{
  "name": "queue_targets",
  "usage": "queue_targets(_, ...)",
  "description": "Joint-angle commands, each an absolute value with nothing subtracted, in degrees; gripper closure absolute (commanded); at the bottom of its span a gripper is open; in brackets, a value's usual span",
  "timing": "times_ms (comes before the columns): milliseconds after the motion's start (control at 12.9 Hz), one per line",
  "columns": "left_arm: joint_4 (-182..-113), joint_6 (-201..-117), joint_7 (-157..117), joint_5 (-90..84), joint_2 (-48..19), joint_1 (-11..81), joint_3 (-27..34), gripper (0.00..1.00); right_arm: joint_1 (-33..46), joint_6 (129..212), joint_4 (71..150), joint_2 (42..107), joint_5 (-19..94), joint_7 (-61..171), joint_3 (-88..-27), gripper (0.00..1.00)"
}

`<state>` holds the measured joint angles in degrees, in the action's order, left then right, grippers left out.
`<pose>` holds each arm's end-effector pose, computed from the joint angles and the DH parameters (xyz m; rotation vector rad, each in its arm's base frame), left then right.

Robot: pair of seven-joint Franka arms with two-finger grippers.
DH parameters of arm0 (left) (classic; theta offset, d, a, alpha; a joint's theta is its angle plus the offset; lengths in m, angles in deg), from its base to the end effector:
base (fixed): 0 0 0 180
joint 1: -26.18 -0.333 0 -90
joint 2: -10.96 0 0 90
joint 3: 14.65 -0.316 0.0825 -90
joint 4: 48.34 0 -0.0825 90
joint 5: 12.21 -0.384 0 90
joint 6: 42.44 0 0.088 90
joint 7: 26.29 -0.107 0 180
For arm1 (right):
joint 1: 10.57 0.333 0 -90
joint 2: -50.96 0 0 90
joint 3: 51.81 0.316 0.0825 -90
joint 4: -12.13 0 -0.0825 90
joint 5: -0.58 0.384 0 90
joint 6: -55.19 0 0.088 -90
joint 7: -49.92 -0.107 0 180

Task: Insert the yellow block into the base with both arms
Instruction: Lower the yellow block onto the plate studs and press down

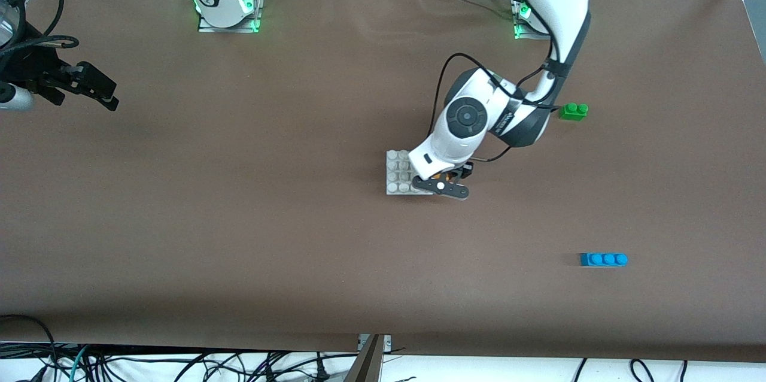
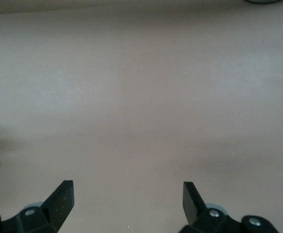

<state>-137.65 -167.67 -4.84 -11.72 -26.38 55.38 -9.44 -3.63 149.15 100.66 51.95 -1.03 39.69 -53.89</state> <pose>0.5825 -0.3883 0.2635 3.0802 -0.3141 -0.0757 0.5654 0.0454 0.6334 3.1174 -0.1448 0.1258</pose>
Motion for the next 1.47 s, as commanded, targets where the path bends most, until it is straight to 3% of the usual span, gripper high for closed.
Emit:
queue_targets(0,-132.5,-165.9,-3.4,-11.0,-29.6,57.3,-10.5,0.5,-3.7,148.4,100.0,52.1,-0.5,39.9,-53.8,0.01)
queue_targets(387,-130.6,-166.0,0.3,-11.4,-32.6,60.3,-10.8,0.5,-2.9,148.9,99.9,52.2,-0.5,39.5,-53.7,0.01)
queue_targets(1393,-131.9,-166.0,6.7,-11.0,-32.7,60.9,-10.7,0.49,-2.9,147.6,100.0,53.2,-0.6,40.5,-53.8,0.01)
